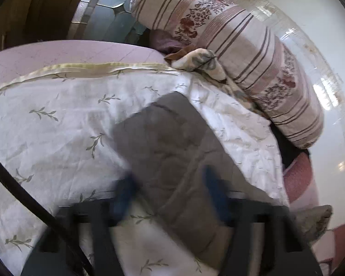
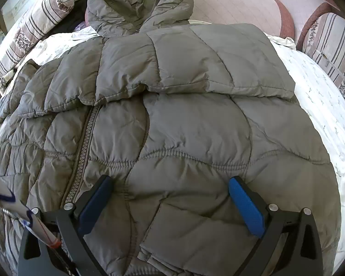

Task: Fold large clothes
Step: 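Lift the sleeve with the left gripper and carry it over the jacket body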

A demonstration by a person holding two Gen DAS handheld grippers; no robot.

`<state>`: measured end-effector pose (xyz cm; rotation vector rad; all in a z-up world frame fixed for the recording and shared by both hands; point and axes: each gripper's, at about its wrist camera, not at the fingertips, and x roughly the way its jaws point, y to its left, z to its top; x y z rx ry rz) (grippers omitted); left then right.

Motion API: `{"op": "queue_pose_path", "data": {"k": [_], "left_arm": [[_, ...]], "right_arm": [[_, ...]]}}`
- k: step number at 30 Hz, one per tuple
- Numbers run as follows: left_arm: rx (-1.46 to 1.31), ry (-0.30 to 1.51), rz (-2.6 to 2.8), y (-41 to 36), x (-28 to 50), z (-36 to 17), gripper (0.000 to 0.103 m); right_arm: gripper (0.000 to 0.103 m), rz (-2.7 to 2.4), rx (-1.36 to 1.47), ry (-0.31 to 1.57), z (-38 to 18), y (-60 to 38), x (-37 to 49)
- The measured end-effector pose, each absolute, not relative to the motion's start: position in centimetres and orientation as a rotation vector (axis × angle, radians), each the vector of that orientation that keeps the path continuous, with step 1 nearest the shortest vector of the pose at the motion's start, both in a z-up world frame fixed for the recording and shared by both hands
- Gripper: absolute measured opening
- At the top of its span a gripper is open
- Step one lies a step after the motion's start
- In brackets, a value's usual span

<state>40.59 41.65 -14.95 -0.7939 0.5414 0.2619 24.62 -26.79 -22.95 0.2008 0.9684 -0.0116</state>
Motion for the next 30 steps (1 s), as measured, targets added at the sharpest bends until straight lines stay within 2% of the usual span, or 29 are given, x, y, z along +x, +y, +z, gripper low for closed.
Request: {"op": "queue_pose_path", "data": {"k": [1, 5, 14, 20, 26, 30], "left_arm": [[-0.812, 0.55, 0.257, 41.7, 40.7, -15.2, 0.02], [-0.763, 0.532, 0.305, 40.6, 40.0, -13.7, 0.017], [-0.553, 0.391, 0.19, 32.1, 35.9, -2.9, 0.016], [-0.479, 0.362, 0.005, 24.8, 33.8, 1.6, 0.016], [-0.336, 0.377, -0.201, 14.5, 32.6, 3.0, 0.016], [-0.194, 0.46, -0.323, 5.4, 32.6, 0.5, 0.016]], "right_arm": [[0.103, -0.013, 0.202, 0.969, -22.9, -26.8, 24.6], [0.103, -0.018, 0.2, 0.97, -23.0, -26.7, 24.6], [0.103, -0.014, 0.209, 0.976, -22.9, -26.8, 24.6], [0.102, 0.013, 0.258, 0.936, -20.5, -27.4, 23.9], [0.102, -0.044, 0.303, 0.781, -17.6, -29.3, 22.8], [0.102, -0.094, 0.399, 0.754, -17.5, -31.7, 22.7]]}}
